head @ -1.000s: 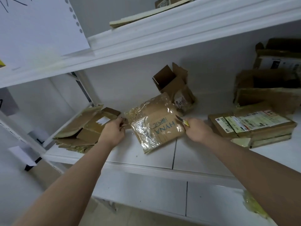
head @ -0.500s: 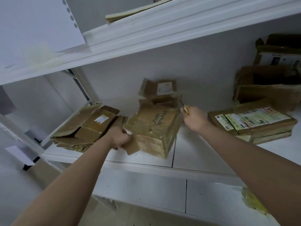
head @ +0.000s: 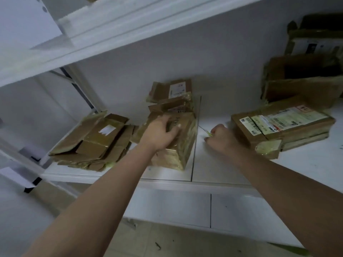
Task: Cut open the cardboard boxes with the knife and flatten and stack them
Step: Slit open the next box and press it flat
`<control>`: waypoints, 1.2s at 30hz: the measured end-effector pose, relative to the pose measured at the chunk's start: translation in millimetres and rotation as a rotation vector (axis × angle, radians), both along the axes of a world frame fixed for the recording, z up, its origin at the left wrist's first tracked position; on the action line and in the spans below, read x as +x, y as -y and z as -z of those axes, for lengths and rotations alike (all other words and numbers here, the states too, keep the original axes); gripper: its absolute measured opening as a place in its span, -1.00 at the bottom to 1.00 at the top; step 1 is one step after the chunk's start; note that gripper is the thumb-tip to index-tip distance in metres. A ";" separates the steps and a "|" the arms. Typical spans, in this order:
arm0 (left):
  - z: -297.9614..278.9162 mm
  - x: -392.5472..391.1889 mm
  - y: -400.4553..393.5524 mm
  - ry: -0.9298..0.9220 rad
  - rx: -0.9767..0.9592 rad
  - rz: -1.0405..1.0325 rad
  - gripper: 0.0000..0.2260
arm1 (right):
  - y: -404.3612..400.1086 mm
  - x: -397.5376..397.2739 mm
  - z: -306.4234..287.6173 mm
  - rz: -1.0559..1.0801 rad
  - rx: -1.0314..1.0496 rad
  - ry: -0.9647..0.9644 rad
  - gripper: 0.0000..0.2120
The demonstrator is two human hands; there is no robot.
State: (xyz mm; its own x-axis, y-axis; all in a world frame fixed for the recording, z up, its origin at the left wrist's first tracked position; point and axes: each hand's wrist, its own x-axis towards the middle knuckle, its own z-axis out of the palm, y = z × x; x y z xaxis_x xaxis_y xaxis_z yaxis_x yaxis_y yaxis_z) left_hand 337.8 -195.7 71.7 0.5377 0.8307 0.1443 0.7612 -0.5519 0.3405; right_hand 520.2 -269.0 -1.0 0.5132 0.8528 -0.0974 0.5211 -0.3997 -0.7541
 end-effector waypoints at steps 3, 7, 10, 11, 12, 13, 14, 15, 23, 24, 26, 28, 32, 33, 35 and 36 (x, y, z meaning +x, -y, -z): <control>19.6 20.8 0.1 -0.123 -0.097 0.078 -0.39 | 1.9 2.0 7.0 -0.011 0.080 -0.034 -0.81; 30.5 10.1 -10.9 -0.078 -0.281 0.095 -0.47 | 2.2 3.6 17.9 -0.030 0.177 -0.199 -0.82; 33.3 2.4 -13.7 -0.005 -0.326 0.118 -0.50 | -3.9 -0.3 24.5 0.045 0.163 -0.308 -0.77; 34.5 1.5 -14.2 -0.004 -0.318 0.116 -0.51 | -7.3 -1.8 26.3 0.071 0.162 -0.345 -0.78; 35.6 1.3 -14.3 -0.008 -0.309 0.116 -0.51 | -10.5 -3.6 27.5 0.093 0.163 -0.379 -0.80; 36.3 1.4 -14.0 -0.011 -0.301 0.115 -0.52 | -13.1 -5.4 28.0 0.107 0.160 -0.405 -0.82; 36.6 1.5 -13.5 -0.009 -0.297 0.115 -0.52 | -15.1 -7.5 28.1 0.112 0.154 -0.422 -0.83; 37.0 1.2 -13.3 -0.001 -0.297 0.115 -0.52 | -17.2 -9.5 28.3 0.111 0.155 -0.434 -0.84; 38.2 1.2 -11.0 0.018 -0.300 0.117 -0.52 | -37.1 -23.7 27.3 0.107 0.182 -0.418 -0.83; 38.1 1.2 -10.7 0.018 -0.299 0.118 -0.52 | -38.5 -25.0 28.0 0.113 0.186 -0.411 -0.83; 37.7 1.4 -9.6 0.011 -0.293 0.119 -0.52 | -43.2 -26.9 30.2 0.127 0.196 -0.402 -0.82; 36.9 1.9 -8.8 -0.003 -0.289 0.119 -0.51 | -48.3 -28.7 32.0 0.141 0.194 -0.394 -0.78; 36.0 2.1 -9.8 -0.038 -0.284 0.115 -0.51 | -54.6 -35.4 31.2 0.159 0.191 -0.361 -0.80; 36.2 2.1 -10.2 -0.042 -0.286 0.114 -0.51 | -56.5 -36.4 31.0 0.164 0.190 -0.360 -0.81; 36.6 2.8 -10.5 -0.034 -0.298 0.114 -0.52 | -60.0 -35.6 29.1 0.170 0.180 -0.379 -0.82; 36.8 3.0 -10.6 -0.026 -0.303 0.114 -0.54 | -61.3 -34.7 27.3 0.172 0.172 -0.396 -0.83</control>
State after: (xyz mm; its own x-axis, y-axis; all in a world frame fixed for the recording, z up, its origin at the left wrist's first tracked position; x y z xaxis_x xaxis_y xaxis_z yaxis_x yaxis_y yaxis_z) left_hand 340.8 -185.1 34.9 0.6300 0.7680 -0.1153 0.7108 -0.5104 0.4840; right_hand 485.5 -207.7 -28.3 0.5999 0.7797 -0.1793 0.1166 -0.3069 -0.9446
